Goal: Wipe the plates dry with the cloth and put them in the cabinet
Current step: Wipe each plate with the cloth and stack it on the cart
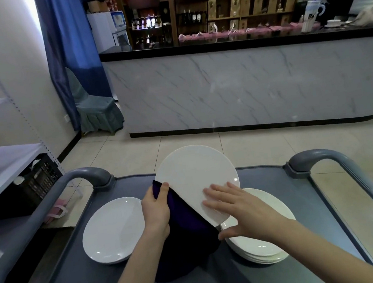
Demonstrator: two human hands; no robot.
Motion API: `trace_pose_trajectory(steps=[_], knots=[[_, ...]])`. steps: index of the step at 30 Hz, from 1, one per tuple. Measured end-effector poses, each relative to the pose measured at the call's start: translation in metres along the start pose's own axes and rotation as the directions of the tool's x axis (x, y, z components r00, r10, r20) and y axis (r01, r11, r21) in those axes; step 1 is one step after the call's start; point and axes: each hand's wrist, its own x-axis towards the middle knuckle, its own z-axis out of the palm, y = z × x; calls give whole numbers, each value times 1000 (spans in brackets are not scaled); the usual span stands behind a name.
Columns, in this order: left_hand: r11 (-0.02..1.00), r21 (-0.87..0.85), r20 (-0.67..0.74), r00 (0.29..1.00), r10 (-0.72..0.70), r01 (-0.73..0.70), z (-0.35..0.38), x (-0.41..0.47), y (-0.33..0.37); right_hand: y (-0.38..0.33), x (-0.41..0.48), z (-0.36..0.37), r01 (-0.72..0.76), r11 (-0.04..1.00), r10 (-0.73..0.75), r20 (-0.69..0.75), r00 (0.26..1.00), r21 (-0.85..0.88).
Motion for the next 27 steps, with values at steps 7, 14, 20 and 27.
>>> trace_pose_trajectory(steps=[7,14,20,27], knots=[[998,34,50,997,-53,52,-9,5,5,-10,-3,6,86,947,-144,-171,975,-311],[973,70,86,971,-224,218,-14,13,14,-9,-4,4,54,963,-117,-230,966,-265],[969,54,41,970,-242,239,-17,12,15,-10,-1,5,-125,984,148,-191,970,124],[998,-42,-44,998,-48,46,6,-5,17,-22,2,3,-363,715,554,-168,815,597]])
